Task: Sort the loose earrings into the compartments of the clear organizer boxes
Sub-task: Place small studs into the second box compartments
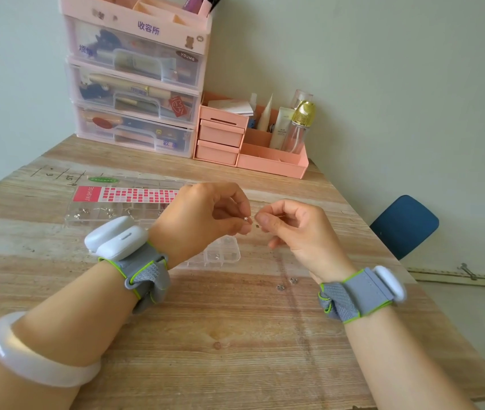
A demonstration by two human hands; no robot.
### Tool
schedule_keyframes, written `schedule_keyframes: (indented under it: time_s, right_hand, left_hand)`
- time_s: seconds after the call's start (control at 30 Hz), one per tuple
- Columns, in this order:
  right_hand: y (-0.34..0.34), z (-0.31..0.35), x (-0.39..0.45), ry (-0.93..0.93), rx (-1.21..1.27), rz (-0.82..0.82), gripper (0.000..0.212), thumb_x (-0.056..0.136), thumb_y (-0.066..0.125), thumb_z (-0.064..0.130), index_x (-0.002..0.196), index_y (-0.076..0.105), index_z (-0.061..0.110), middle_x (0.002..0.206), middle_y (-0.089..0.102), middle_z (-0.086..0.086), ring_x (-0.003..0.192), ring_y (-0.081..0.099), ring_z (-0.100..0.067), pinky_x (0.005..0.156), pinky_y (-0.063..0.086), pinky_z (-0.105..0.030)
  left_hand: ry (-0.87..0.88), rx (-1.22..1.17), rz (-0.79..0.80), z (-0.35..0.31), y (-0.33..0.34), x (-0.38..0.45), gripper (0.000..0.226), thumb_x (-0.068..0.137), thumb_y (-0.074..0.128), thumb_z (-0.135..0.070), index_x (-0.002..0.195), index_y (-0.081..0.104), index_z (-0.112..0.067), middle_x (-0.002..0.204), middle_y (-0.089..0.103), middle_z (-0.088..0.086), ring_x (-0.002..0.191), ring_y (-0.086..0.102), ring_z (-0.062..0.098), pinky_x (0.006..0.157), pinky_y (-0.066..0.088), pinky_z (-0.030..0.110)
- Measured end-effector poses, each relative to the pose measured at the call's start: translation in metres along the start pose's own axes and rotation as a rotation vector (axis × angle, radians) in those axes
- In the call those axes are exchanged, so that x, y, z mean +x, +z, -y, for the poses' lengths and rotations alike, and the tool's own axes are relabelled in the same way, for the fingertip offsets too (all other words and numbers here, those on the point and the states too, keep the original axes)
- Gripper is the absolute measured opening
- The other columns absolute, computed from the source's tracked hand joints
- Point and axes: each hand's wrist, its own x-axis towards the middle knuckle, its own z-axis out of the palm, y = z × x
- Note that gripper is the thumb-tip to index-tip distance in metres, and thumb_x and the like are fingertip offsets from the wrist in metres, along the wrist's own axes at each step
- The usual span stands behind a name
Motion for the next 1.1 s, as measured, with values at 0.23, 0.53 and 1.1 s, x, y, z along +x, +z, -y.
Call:
schedule_keyframes:
  time_s: [0.23,0.53,1.1]
  right_hand:
    - [0.010,0.004,-0.001,-0.018,0.036,0.129,0.004,0.079,0.067,0.001,0.081,0.067,0.004,0.066,0.064,-0.006,0.056,0.059,-0.005,0.054,0.049,-0.016]
    - [0.024,0.012,-0.004,-0.075,0.058,0.276,0.015,0.082,0.061,-0.005,0.080,0.064,0.009,0.071,0.068,-0.002,0.059,0.059,-0.004,0.053,0.047,-0.016]
    - [0.045,0.007,-0.008,-0.239,-0.212,0.291,0.012,0.083,0.066,0.008,0.080,0.067,0.020,0.069,0.062,0.014,0.062,0.054,0.004,0.062,0.039,-0.009]
  left_hand:
    - [-0.028,0.140,0.026,-0.002,-0.024,-0.006,0.010,0.069,0.076,-0.018,0.077,0.071,-0.022,0.069,0.071,-0.005,0.065,0.065,0.001,0.067,0.049,0.008]
    - [-0.073,0.235,0.026,0.003,-0.052,-0.026,0.014,0.076,0.071,-0.016,0.083,0.072,-0.028,0.072,0.071,-0.010,0.072,0.064,-0.005,0.067,0.045,0.002]
    - [-0.041,0.110,0.009,0.020,-0.054,-0.035,0.009,0.076,0.070,-0.013,0.080,0.068,-0.021,0.078,0.070,-0.007,0.075,0.065,0.003,0.079,0.051,0.018]
